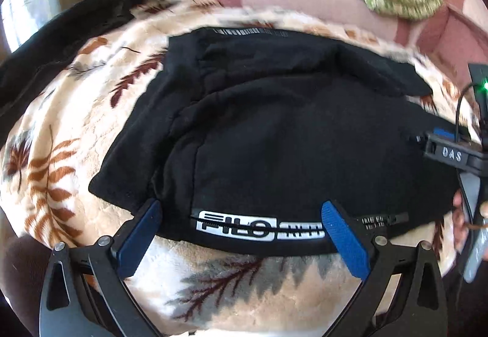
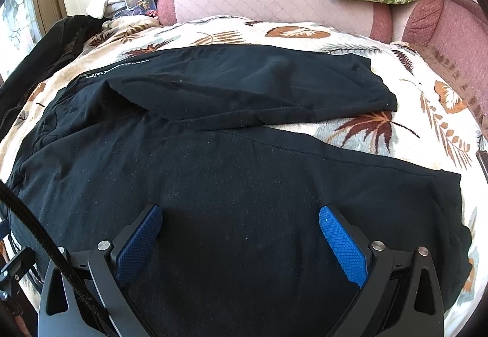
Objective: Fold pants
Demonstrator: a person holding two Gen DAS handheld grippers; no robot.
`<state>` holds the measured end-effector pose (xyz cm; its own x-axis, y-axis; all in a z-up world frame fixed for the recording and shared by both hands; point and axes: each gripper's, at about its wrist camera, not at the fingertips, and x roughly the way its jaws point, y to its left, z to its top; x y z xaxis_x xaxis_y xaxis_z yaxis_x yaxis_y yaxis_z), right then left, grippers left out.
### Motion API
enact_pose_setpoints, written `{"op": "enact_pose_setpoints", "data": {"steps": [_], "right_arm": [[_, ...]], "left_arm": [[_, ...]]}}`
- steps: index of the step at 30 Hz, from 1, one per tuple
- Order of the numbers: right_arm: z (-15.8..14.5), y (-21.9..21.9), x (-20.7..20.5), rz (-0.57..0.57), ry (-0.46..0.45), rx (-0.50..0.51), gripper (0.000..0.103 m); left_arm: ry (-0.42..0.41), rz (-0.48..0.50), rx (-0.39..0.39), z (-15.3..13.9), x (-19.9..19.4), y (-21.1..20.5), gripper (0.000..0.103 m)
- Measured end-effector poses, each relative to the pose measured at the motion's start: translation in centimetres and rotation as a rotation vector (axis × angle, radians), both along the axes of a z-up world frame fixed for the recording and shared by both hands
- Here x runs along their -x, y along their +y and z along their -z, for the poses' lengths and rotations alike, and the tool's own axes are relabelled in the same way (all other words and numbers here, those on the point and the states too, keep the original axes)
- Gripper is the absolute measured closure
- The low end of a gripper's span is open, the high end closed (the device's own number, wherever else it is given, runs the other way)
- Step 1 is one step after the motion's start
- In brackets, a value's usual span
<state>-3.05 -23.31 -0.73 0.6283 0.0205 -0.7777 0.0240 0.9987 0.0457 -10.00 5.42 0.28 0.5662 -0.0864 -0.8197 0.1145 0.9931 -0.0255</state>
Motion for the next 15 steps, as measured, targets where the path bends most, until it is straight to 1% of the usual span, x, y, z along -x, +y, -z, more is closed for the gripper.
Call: {"op": "enact_pose_setpoints", "data": {"steps": [1,2,3,4,6,8,10,11,12,13,15], "right_arm": [[0.0,-0.1,0.0,-0.002,-0.003,-0.004,0.000],[0.0,-0.2,0.0,-0.004,-0.005,-0.009,0.000],[0.0,-0.3,0.1,-0.008,-0.008,-0.014,0.000],[0.0,-0.3,0.1,-0.012,-0.009,-0.017,0.000],[0.0,-0.4,0.1,-0.020,-0.011,-0.022,0.000],[0.0,-0.5,0.2,-0.030,-0.012,-0.029,0.000],[-0.3,-0.6,0.1,-0.049,0.002,-0.033,0.000],[-0.7,-0.7,0.0,-0.065,0.014,-0.040,0.004],[-1.4,-1.1,-0.1,-0.087,0.021,-0.075,0.012],[-2.6,-1.9,0.0,-0.105,0.008,-0.137,0.014],[-4.8,-3.7,-0.1,-0.098,-0.032,-0.211,0.013]], "left_arm": [[0.012,0.012,0.025,-0.5,-0.2,0.2,0.004],[0.004,0.032,0.093,-1.4,-0.3,0.5,0.014],[-0.007,0.049,0.135,-2.3,-0.4,0.8,0.016],[-0.027,0.071,0.171,-3.4,-0.6,0.9,0.016],[-0.073,0.107,0.199,-5.3,-1.3,0.8,0.016],[-0.092,0.148,0.200,-6.7,-2.9,0.6,0.016],[-0.089,0.143,0.167,-7.7,-5.4,0.6,0.016],[-0.086,0.144,0.158,-8.0,-6.3,0.7,0.016],[-0.083,0.151,0.154,-8.4,-7.3,0.9,0.016],[-0.079,0.161,0.152,-8.8,-8.4,1.1,0.015],[-0.061,0.187,0.136,-9.0,-11.3,1.4,0.015]]}}
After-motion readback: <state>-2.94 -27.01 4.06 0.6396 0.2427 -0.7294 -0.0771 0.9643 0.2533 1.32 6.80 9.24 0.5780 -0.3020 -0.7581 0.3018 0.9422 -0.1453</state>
